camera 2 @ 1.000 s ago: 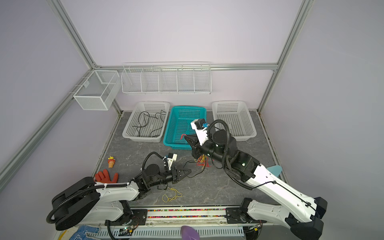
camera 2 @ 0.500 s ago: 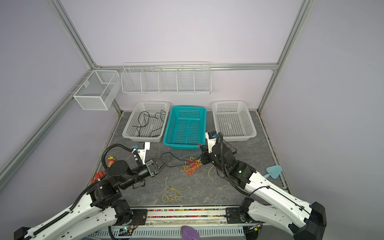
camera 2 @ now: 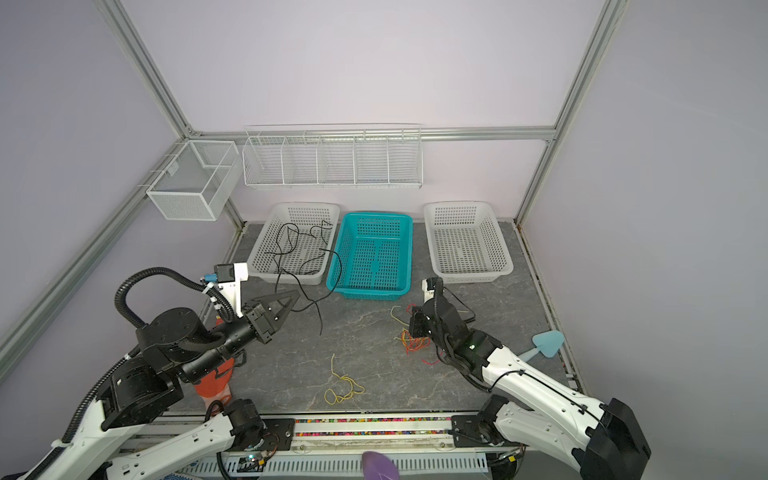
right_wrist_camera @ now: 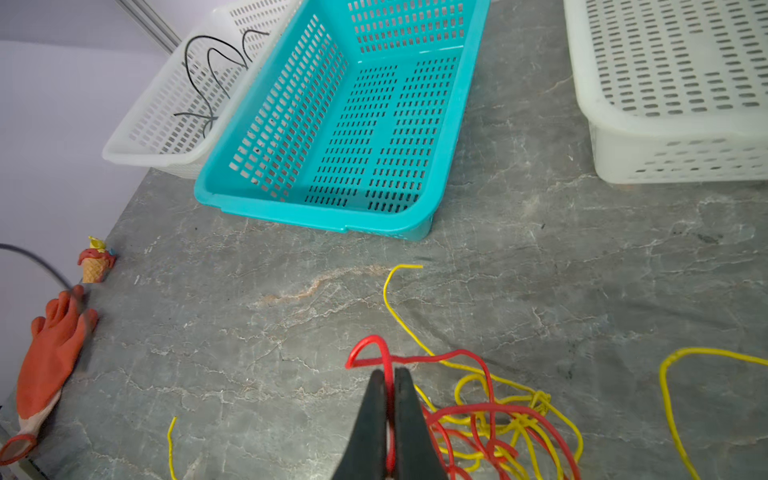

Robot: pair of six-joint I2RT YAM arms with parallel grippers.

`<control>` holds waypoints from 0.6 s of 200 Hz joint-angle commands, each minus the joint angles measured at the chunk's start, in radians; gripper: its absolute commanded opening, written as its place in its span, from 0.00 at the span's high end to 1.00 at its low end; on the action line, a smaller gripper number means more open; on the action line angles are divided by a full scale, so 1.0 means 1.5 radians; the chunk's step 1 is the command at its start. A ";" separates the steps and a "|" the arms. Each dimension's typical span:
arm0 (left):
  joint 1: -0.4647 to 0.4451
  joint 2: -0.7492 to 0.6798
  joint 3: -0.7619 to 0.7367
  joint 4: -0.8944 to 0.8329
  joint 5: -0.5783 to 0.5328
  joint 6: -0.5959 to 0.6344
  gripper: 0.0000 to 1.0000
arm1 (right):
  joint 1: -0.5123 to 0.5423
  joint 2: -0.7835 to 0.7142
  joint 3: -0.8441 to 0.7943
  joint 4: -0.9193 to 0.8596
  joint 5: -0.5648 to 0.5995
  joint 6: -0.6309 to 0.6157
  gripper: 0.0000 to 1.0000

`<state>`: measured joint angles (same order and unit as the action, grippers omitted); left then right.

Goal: Untangle the cables
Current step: 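Carry the black wire to the white basket with left gripper while right holds red wire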

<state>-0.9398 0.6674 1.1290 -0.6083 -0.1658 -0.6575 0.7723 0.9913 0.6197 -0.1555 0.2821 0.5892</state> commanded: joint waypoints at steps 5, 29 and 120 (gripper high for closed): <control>0.026 0.049 0.054 -0.085 -0.066 0.104 1.00 | -0.004 0.011 -0.015 0.047 -0.029 0.023 0.94; 0.096 0.110 0.110 -0.104 -0.052 0.164 1.00 | -0.004 0.015 -0.018 0.066 -0.061 0.016 0.94; 0.332 0.286 0.223 -0.011 -0.012 0.260 1.00 | 0.001 -0.018 -0.025 0.098 -0.168 -0.017 0.94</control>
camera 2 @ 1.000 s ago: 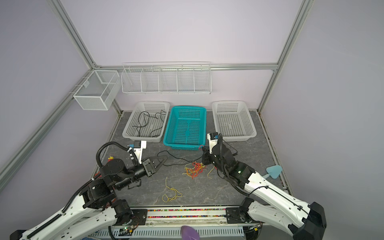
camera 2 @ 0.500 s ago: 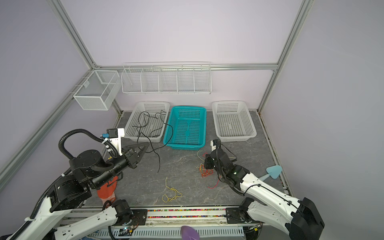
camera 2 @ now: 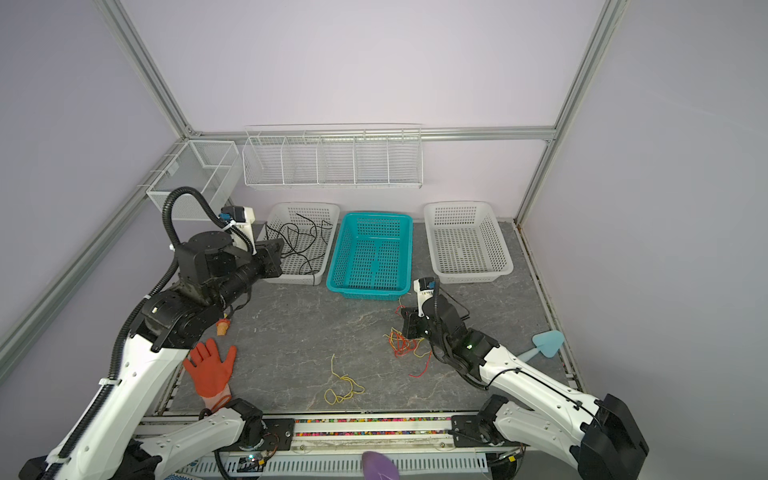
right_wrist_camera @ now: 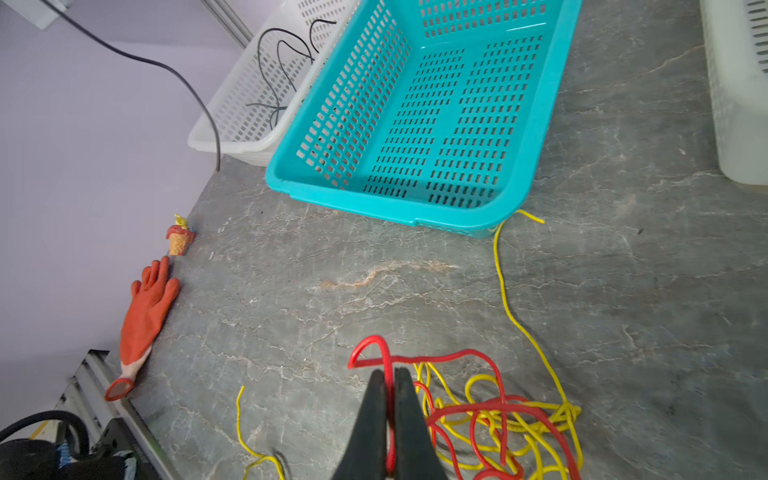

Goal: Untangle the cables
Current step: 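Carry the black wire to the white basket with left gripper while right holds red wire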

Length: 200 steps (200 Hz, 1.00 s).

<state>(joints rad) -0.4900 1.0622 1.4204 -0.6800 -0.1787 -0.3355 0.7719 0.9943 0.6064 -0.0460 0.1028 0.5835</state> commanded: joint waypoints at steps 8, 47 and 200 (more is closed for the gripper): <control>0.041 0.035 0.031 0.050 -0.023 0.057 1.00 | 0.004 -0.026 -0.019 0.026 -0.052 -0.018 0.94; 0.088 0.102 0.049 0.109 -0.030 0.087 1.00 | 0.015 -0.049 -0.038 0.032 -0.066 -0.032 0.94; 0.139 0.317 -0.114 0.447 -0.128 0.130 1.00 | 0.085 -0.040 -0.080 0.057 -0.083 -0.048 0.94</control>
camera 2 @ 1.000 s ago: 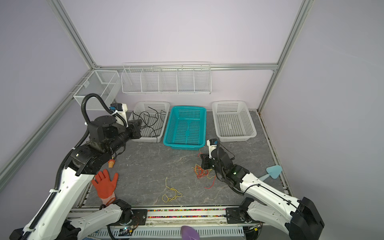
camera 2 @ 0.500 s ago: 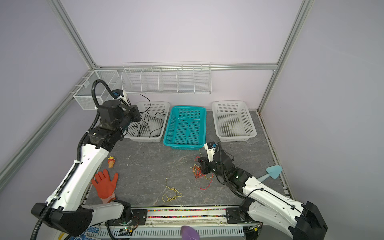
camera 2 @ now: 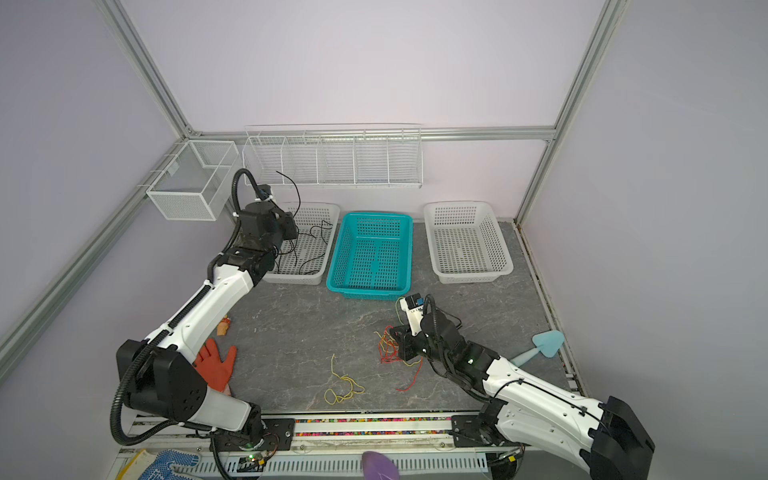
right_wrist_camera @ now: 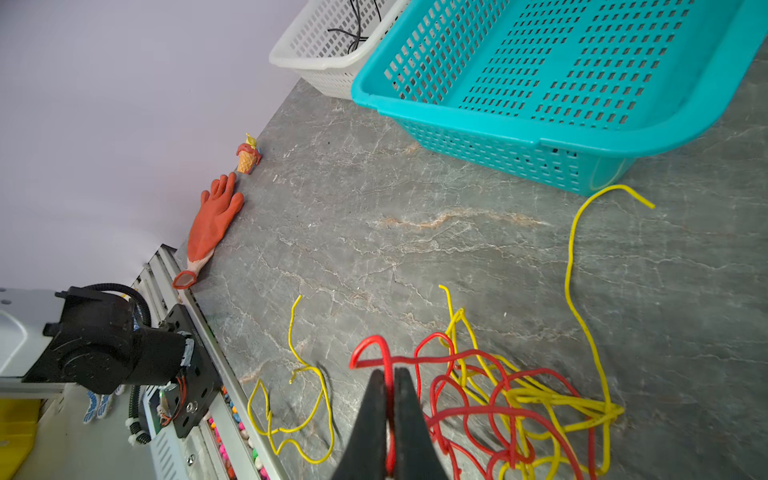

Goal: Untangle the cables
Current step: 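Carry the black wire to the white basket with left gripper while right holds red wire, then release the black wire into the white basket and bring left gripper back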

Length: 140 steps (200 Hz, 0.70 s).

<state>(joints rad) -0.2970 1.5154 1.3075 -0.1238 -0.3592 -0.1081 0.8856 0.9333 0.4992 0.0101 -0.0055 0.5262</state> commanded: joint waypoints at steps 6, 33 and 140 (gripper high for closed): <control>0.010 0.023 -0.046 0.080 -0.008 -0.024 1.00 | 0.010 0.002 -0.007 0.020 -0.013 -0.012 0.94; 0.010 0.067 -0.056 0.069 -0.001 -0.039 0.98 | 0.014 0.010 0.003 0.015 -0.021 -0.016 0.93; 0.011 0.108 -0.002 -0.071 0.031 -0.087 0.75 | 0.025 -0.022 0.011 -0.010 -0.012 -0.012 0.94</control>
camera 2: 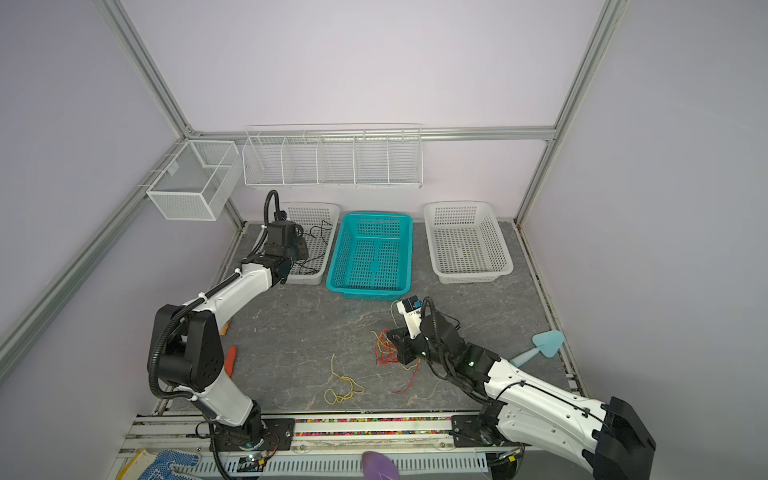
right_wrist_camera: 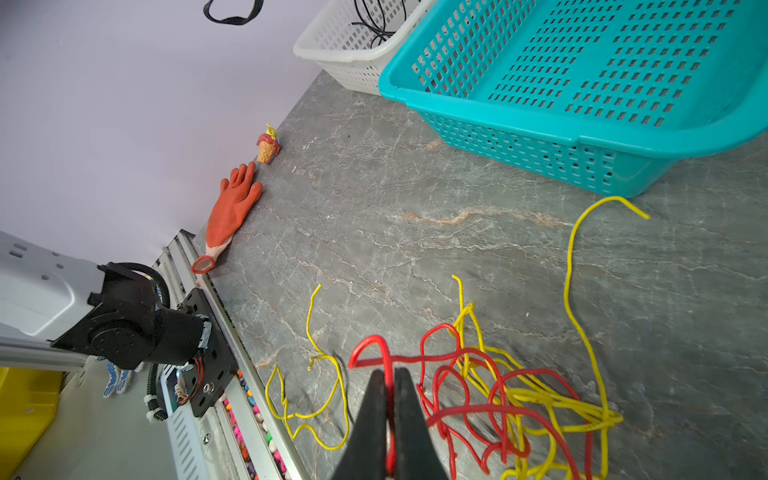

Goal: Untangle the cables
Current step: 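Release the black wire into the white basket and bring left gripper back, then lift the red wire with right gripper toward the teal basket while left hovers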

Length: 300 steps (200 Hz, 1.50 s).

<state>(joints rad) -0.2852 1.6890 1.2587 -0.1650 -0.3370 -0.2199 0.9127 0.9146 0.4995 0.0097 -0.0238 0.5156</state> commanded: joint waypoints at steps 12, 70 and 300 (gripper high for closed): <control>0.002 -0.016 0.037 -0.059 0.018 -0.018 0.69 | 0.008 -0.009 0.013 -0.011 -0.001 -0.003 0.93; 0.002 -0.108 0.055 -0.169 0.069 -0.132 0.33 | 0.013 -0.020 0.068 -0.071 0.003 -0.013 0.93; -0.367 -0.386 -0.625 0.528 0.363 -0.522 0.22 | 0.013 -0.004 0.189 0.100 -0.153 0.052 0.94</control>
<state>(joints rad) -0.8101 1.0634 0.3553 0.3973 0.1940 -0.9604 0.9264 0.9100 0.7891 0.0299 -0.2108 0.5514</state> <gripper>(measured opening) 0.780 0.068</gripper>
